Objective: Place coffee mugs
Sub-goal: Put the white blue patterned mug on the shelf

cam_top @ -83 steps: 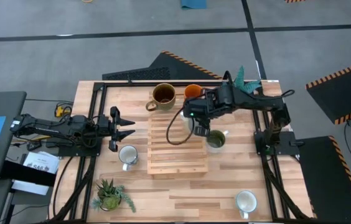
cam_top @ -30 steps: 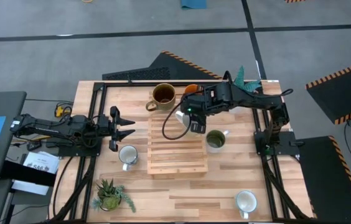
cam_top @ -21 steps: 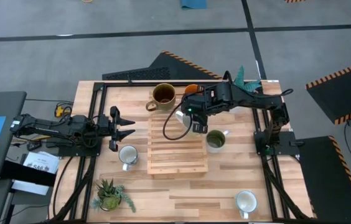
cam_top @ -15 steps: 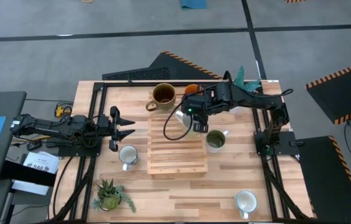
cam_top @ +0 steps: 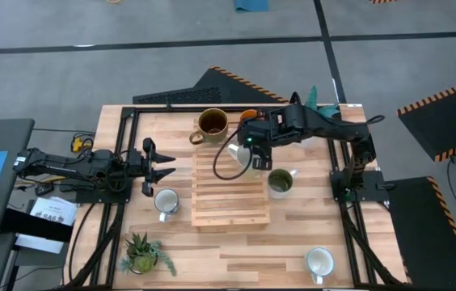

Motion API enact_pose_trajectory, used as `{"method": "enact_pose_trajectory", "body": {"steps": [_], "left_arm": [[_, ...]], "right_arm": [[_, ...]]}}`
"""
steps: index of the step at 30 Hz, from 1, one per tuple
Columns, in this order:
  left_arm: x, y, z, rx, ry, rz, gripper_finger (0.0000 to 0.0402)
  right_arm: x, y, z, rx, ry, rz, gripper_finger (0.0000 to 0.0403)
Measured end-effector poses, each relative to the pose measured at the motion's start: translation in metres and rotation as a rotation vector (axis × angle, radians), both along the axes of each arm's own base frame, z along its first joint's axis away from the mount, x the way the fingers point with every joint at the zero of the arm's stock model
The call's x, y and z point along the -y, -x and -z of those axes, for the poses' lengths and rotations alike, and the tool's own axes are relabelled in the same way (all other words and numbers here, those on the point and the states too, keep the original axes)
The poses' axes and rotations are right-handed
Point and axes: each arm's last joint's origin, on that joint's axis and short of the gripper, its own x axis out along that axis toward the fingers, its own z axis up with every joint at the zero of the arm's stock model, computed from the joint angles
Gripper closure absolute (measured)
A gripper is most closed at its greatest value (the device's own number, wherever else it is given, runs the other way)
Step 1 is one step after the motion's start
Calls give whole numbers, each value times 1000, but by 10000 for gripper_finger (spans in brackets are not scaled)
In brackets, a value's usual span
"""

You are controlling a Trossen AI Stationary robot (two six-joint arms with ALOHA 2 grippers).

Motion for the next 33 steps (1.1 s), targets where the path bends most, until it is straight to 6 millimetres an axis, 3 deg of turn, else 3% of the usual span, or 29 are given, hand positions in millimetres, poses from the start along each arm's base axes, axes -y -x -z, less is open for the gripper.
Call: {"method": "enact_pose_trajectory", "body": {"steps": [11,17,21,25,33], "left_arm": [[0,0,2,-25,-2,-7,255],[0,-1,5,-50,-4,-7,255],[0,-1,4,-45,-3,-7,255],[0,-1,4,-45,-2,-7,255],[0,-1,4,-43,-4,-7,255]], "right_arm": [[2,20,-29,84,8,9,251],[-6,70,-55,203,-34,66,251],[-18,105,-58,277,-80,88,251],[-34,131,-37,348,-109,33,251],[-48,176,37,539,-105,-68,251]]}}
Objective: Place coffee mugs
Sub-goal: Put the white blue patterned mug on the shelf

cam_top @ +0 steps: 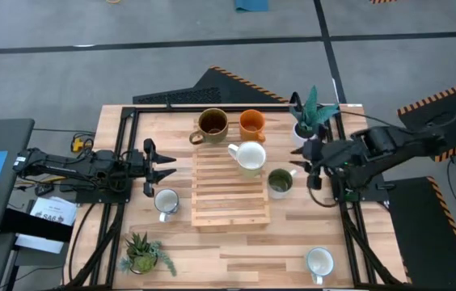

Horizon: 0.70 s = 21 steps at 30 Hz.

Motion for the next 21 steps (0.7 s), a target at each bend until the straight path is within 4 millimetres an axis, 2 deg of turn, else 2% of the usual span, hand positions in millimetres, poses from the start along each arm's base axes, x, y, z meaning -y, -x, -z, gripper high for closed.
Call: {"method": "enact_pose_trajectory", "body": {"steps": [7,10,13,21], "left_arm": [[0,0,0,0,-3,-1,255],[0,0,0,0,-2,0,255],[0,0,0,0,-2,-1,255],[0,0,0,0,-1,-1,255]], "right_arm": [[-2,20,59,267,-47,-73,251],[-2,24,76,348,-32,-104,251],[-1,28,80,391,-37,-107,251],[1,32,77,418,-45,-105,251]]}}
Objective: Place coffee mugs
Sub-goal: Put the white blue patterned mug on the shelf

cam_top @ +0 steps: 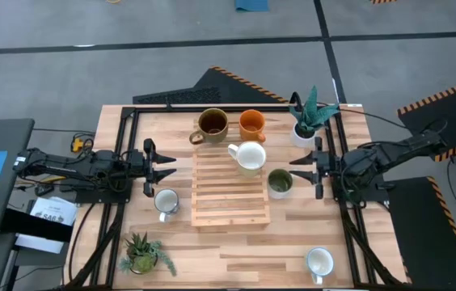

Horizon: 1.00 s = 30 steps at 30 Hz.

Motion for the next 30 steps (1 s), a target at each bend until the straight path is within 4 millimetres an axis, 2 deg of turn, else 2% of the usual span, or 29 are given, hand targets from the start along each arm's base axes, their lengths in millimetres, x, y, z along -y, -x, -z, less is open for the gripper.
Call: {"method": "enact_pose_trajectory", "body": {"steps": [6,8,12,20,25,30], "left_arm": [[0,0,0,3,43,18,255],[2,-2,2,-36,8,43,255],[9,-6,-4,-212,-35,87,255],[30,-15,-27,-644,34,174,255],[45,-27,-30,-961,16,86,255],[55,-47,-26,-1119,-82,-20,255]], "right_arm": [[-1,-3,3,-26,9,-2,251],[-2,-4,5,-45,12,-3,251],[-3,-8,8,-63,10,-4,251],[-4,-11,9,-78,16,-4,251],[-4,-11,10,-79,16,-4,251],[-4,-11,10,-80,15,-4,251]]}}
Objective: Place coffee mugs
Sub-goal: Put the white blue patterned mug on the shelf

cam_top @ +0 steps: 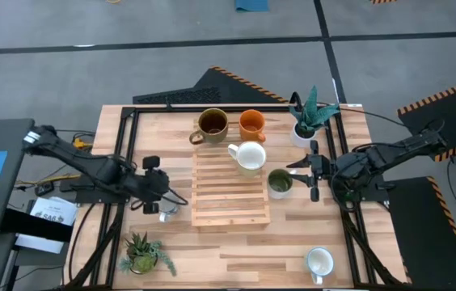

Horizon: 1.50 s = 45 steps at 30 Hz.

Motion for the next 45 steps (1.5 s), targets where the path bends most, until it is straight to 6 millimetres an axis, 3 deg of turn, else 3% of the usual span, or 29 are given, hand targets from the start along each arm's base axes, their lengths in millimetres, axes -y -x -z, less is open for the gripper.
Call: {"method": "enact_pose_trajectory", "body": {"steps": [8,25,45], "left_arm": [[13,-22,6,-113,90,14,255],[10,-13,12,-223,116,-101,255],[-2,-16,12,-238,184,-197,255]], "right_arm": [[0,0,1,-8,-4,0,251],[0,0,2,-16,-2,0,251],[0,0,2,-15,-9,2,251]]}}
